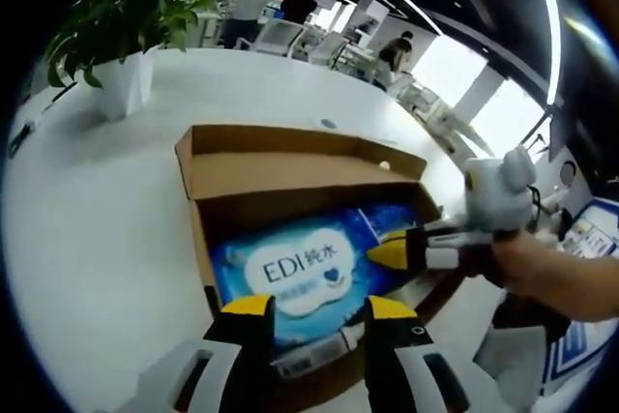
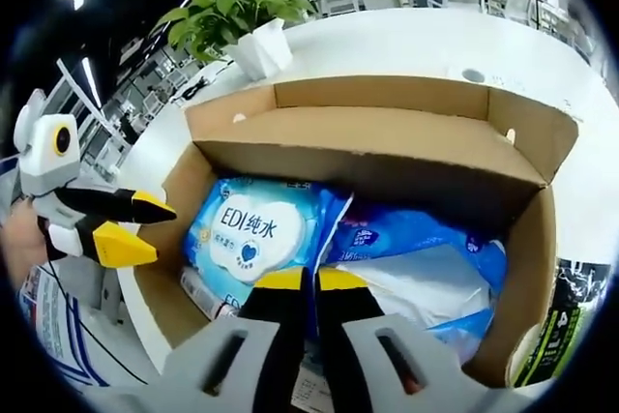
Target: Operate the shoe box by opening the lid, removing the specified soft item, and placing it in the target area until the item is outside and the box remains undamaged.
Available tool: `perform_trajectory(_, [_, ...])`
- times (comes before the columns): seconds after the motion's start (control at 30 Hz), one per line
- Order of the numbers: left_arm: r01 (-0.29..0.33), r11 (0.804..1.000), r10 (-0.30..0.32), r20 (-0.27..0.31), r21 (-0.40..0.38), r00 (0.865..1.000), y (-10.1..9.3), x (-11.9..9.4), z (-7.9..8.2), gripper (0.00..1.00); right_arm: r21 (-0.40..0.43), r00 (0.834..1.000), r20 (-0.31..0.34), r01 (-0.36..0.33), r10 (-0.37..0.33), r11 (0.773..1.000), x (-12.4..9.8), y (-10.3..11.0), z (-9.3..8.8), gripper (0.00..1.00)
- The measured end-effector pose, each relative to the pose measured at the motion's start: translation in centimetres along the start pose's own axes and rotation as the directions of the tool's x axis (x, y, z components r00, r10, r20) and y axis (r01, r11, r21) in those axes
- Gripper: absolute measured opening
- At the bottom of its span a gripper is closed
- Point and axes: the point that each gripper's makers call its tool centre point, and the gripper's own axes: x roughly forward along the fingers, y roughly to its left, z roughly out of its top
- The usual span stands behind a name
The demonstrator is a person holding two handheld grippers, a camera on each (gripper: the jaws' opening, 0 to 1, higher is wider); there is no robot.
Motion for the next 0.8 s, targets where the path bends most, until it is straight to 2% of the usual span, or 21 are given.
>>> perform_trajectory(0.33, [-0.002, 1.0, 0.002, -0.006, 0.006, 1.0, 0.1, 0.0, 0.0, 0.37, 0.007, 1.0, 0.017, 0.007, -0.007, 1.0, -0.2, 0.0, 0.5, 0.0])
perform_trajectory(0.8, [-0.006, 1.0, 0.006, -0.014, 0.01, 1.0, 0.1, 0.1, -0.4, 0.37, -0.002, 0.998, 0.051, 0.03, -0.03, 1.0, -1.7, -0.3, 1.6, 0.0])
